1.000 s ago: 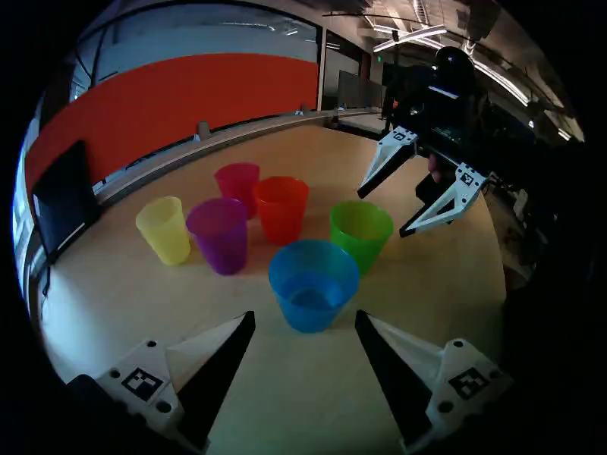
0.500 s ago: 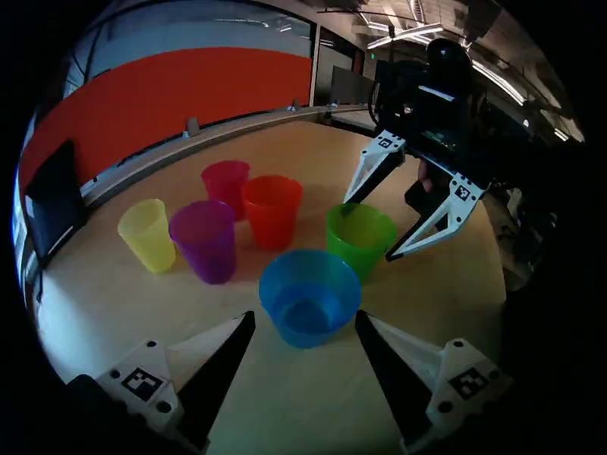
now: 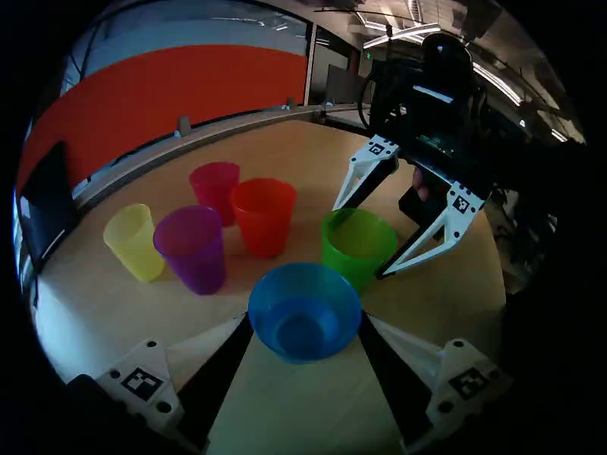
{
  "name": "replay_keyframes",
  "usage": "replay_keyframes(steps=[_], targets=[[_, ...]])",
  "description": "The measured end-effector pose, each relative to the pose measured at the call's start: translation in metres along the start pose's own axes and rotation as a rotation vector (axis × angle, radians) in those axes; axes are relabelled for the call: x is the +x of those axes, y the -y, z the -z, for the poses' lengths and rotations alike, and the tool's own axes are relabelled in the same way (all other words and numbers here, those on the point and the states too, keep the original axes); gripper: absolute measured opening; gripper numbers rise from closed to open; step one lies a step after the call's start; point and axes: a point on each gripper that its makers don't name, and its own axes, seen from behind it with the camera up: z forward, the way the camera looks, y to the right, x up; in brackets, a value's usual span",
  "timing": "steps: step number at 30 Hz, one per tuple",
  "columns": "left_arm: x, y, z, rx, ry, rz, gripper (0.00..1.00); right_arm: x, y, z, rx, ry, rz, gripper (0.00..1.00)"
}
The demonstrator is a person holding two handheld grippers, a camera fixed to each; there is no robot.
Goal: Pour water
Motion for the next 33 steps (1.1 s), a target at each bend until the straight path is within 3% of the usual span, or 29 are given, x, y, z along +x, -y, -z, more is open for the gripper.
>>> replay_keyframes(steps=[7, 11, 19, 25, 33], targets=[[0.0028, 0.0004, -0.003, 0.004, -0.003, -0.002, 0.96, 0.0018, 0.0, 0.0012, 0.0, -0.003, 0.001, 1.0], [0.0024, 0.0008, -0.0039, 0.008, -0.003, -0.006, 0.87, 0.0024, 0.0, 0.0016, -0.001, -0.004, 0.001, 1.0], [0.0026, 0.0005, -0.0036, 0.019, -0.004, -0.021, 0.86, 0.003, 0.0019, -0.0001, -0.001, -0.008, 0.001, 1.0], [0.0034, 0.0002, -0.0027, 0.023, -0.007, -0.023, 0.86, 0.0034, 0.0039, -0.0012, -0.001, -0.014, -0.004, 0.9], [0.0038, -0.0002, 0.0003, 0.027, -0.013, -0.023, 0.86, 0.0049, 0.0083, 0.0003, 0.004, -0.028, -0.015, 0.89]])
